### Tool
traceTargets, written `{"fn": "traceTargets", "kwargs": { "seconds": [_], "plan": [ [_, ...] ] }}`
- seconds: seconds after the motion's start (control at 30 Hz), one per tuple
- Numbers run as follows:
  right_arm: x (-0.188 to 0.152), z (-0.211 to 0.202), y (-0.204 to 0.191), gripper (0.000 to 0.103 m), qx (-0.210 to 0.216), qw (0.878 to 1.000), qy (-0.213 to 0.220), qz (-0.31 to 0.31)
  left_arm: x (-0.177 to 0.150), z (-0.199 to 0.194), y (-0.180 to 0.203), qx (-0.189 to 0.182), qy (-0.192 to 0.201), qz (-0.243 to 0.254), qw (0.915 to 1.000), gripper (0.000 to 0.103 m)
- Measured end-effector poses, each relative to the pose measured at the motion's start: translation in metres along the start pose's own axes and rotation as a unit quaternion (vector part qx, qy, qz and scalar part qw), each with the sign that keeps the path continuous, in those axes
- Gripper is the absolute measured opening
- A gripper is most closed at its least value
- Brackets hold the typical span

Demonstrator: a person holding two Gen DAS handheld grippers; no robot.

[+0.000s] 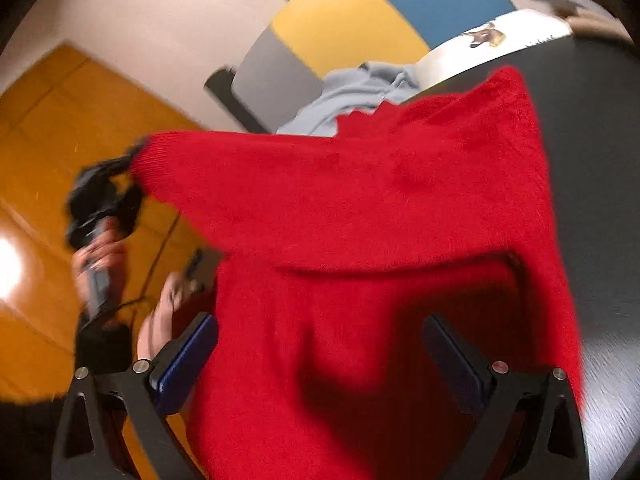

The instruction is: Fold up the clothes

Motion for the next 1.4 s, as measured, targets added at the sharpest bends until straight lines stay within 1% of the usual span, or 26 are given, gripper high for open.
{"fn": "traceTargets", "kwargs": {
  "seconds": [0.07,0.1,0.17,0.23,0.27,0.3,0.37,0.47,0.53,0.63,0.7,0.73,0.8,0.83,0.87,0.93,1.0,1.03,1.07,1.1,1.17,1.23,1.33,1.37,1.4],
  "plan": [
    [0.014,0.005,0.01,0.103,-0.012,0.999,0.035,0.027,0.016,0.005,0.026,-0.019,0.004,0.019,0.9996,0.006],
    [0.022,0.001,0.018,0.103,-0.018,0.997,0.062,0.046,0.018,0.006,0.033,-0.019,0.005,0.026,0.9995,0.006],
    [0.036,-0.016,0.034,0.103,-0.03,0.988,0.123,0.084,0.017,0.008,0.039,-0.012,0.002,0.035,0.9993,0.006],
    [0.042,-0.038,0.048,0.103,-0.04,0.978,0.173,0.111,0.007,0.013,0.03,0.01,-0.013,0.035,0.9993,0.006],
    [0.042,-0.047,0.055,0.103,-0.038,0.973,0.187,0.126,0.001,0.017,0.023,0.026,-0.024,0.031,0.9989,0.006],
    [0.041,-0.053,0.06,0.103,-0.034,0.972,0.191,0.133,-0.01,0.021,0.009,0.042,-0.041,0.022,0.9981,0.006],
    [0.037,-0.057,0.063,0.103,-0.034,0.975,0.181,0.128,-0.037,0.026,-0.027,0.083,-0.07,-0.008,0.994,0.006],
    [0.031,-0.06,0.057,0.103,-0.062,0.982,0.151,0.094,-0.085,0.017,-0.083,0.122,-0.103,-0.079,0.984,0.006],
    [0.026,-0.065,0.056,0.103,-0.068,0.986,0.127,0.079,-0.12,-0.002,-0.106,0.152,-0.113,-0.094,0.9773,0.006],
    [0.02,-0.078,0.05,0.103,-0.093,0.99,0.103,0.037,-0.152,-0.029,-0.117,0.14,-0.104,-0.105,0.979,0.006],
    [0.022,-0.083,0.037,0.103,-0.117,0.988,0.103,-0.003,-0.152,-0.029,-0.115,0.136,-0.099,-0.098,0.9809,0.006],
    [0.028,-0.081,0.03,0.103,-0.125,0.987,0.103,-0.023,-0.152,-0.029,-0.114,0.133,-0.096,-0.095,0.9818,0.006],
    [0.044,-0.075,0.014,0.103,-0.145,0.982,0.101,-0.067,-0.151,-0.028,-0.113,0.129,-0.091,-0.088,0.9836,0.009],
    [0.053,-0.069,0.006,0.103,-0.158,0.978,0.1,-0.09,-0.151,-0.028,-0.112,0.127,-0.088,-0.084,0.9844,0.016],
    [0.064,-0.058,-0.004,0.103,-0.177,0.972,0.096,-0.118,-0.151,-0.028,-0.111,0.125,-0.085,-0.081,0.9852,0.018],
    [0.076,-0.041,-0.005,0.103,-0.202,0.966,0.077,-0.142,-0.15,-0.027,-0.109,0.12,-0.08,-0.074,0.9868,0.022],
    [0.083,-0.027,0.0,0.103,-0.222,0.961,0.055,-0.156,-0.149,-0.026,-0.108,0.116,-0.075,-0.066,0.9882,0.023],
    [0.087,-0.02,0.002,0.103,-0.232,0.958,0.045,-0.162,-0.145,-0.02,-0.106,0.117,-0.084,-0.055,0.988,0.024],
    [0.09,-0.013,0.004,0.103,-0.242,0.955,0.034,-0.169,-0.143,-0.012,-0.107,0.112,-0.103,-0.049,0.9872,0.027],
    [0.094,-0.006,0.007,0.103,-0.252,0.952,0.023,-0.175,-0.141,-0.004,-0.108,0.108,-0.121,-0.043,0.9858,0.029],
    [0.101,0.009,0.012,0.102,-0.271,0.944,0.001,-0.188,-0.143,0.004,-0.111,0.128,-0.154,-0.032,0.9793,0.029],
    [0.108,0.023,0.016,0.102,-0.291,0.935,-0.021,-0.201,-0.146,0.012,-0.113,0.143,-0.185,-0.01,0.9723,0.029],
    [0.119,0.043,0.023,0.101,-0.319,0.92,-0.053,-0.22,-0.148,0.01,-0.109,0.159,-0.198,0.03,0.9667,0.032],
    [0.123,0.05,0.026,0.094,-0.328,0.915,-0.064,-0.226,-0.149,0.009,-0.107,0.158,-0.205,0.045,0.9648,0.032],
    [0.127,0.057,0.028,0.078,-0.337,0.909,-0.075,-0.232,-0.151,0.009,-0.106,0.158,-0.211,0.06,0.9627,0.033]
  ]
}}
Point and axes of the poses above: each gripper's, at about its wrist camera, not at the fingertips, and z roughly the way its jaws point, y to its right, x to its top, the point moved 2 cm from there along z, roughly the way its jaws point, and after that the axes turned 12 degrees about z, right-handed, at the moved point
